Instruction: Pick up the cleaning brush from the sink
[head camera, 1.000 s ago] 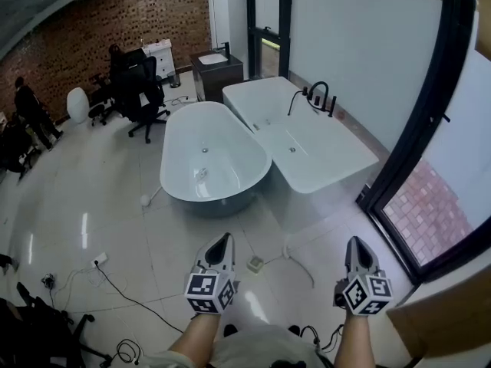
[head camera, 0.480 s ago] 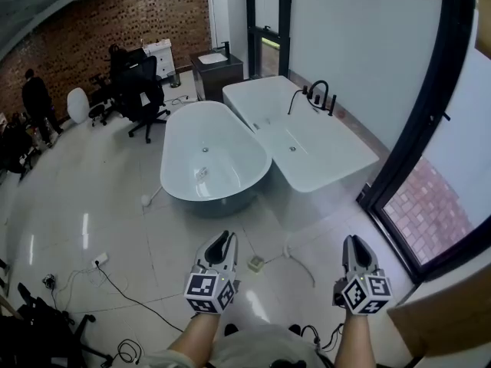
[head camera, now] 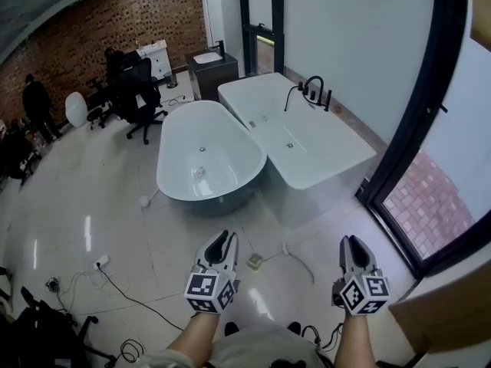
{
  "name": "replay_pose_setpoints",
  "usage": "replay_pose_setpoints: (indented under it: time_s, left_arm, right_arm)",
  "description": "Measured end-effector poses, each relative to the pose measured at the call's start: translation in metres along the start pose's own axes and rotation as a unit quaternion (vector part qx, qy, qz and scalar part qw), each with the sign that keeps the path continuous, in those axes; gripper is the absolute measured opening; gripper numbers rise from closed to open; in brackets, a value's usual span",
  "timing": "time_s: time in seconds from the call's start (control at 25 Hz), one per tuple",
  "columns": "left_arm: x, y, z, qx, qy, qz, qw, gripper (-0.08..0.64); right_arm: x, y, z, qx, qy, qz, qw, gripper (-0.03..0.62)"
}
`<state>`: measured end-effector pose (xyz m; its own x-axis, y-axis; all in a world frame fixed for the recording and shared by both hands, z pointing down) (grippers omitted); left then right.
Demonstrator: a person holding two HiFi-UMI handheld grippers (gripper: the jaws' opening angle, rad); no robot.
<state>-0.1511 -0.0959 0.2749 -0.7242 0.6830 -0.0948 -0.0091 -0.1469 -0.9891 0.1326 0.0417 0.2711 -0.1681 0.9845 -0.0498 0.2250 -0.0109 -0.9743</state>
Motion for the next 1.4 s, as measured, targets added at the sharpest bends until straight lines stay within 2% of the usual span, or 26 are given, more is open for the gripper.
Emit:
replay_pose_setpoints:
  time_s: [0.44, 0.68, 0.8, 1.0, 1.16, 1.4]
  left_arm:
    - [-0.059, -0.018, -0.088, -0.023, 0.011, 0.012, 0.9996, 0.083]
    - [-0.075, -0.022, -0.117, -0.041, 0.012, 0.007, 0.9991, 0.092]
    - [-0.076, -0.02, -0.106, -0.048, 0.016, 0.009, 0.9987, 0.092]
    - [-0.075, -0.013, -0.062, -0.039, 0.024, -0.004, 0.999, 0.091]
    - [-0.082, -0.007, -0.024, -0.018, 0.008, -0.01, 0.9997, 0.103]
    - [-0.084, -0.025, 0.011, 0.0, -0.009, -0.001, 1.0, 0.104]
  right_arm:
    - [0.0, -0.002, -0.113, -0.01, 0.034, 0.0, 0.999, 0.094]
    - [-0.017, -0.008, -0.133, 0.019, 0.087, 0.011, 0.996, 0.112]
    - [-0.034, -0.015, -0.126, 0.019, 0.102, 0.017, 0.994, 0.12]
    - [-0.056, -0.019, -0.086, 0.041, 0.112, 0.025, 0.993, 0.12]
    - [-0.069, -0.028, -0.046, 0.078, 0.114, 0.056, 0.989, 0.12]
    - [-0.077, -0.037, -0.018, 0.094, 0.107, 0.082, 0.986, 0.121]
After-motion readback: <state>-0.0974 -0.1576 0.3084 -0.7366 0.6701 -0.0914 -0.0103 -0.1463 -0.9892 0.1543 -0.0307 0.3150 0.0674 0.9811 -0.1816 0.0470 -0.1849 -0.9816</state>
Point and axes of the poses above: the fingertips, and each gripper's own axes: x backward along the fingers, z to its left, y out of its top, the point moved 3 cm from there along x, backward along the fingers, and after that the axes turned 1 degree about z, right-handed, at the moved point
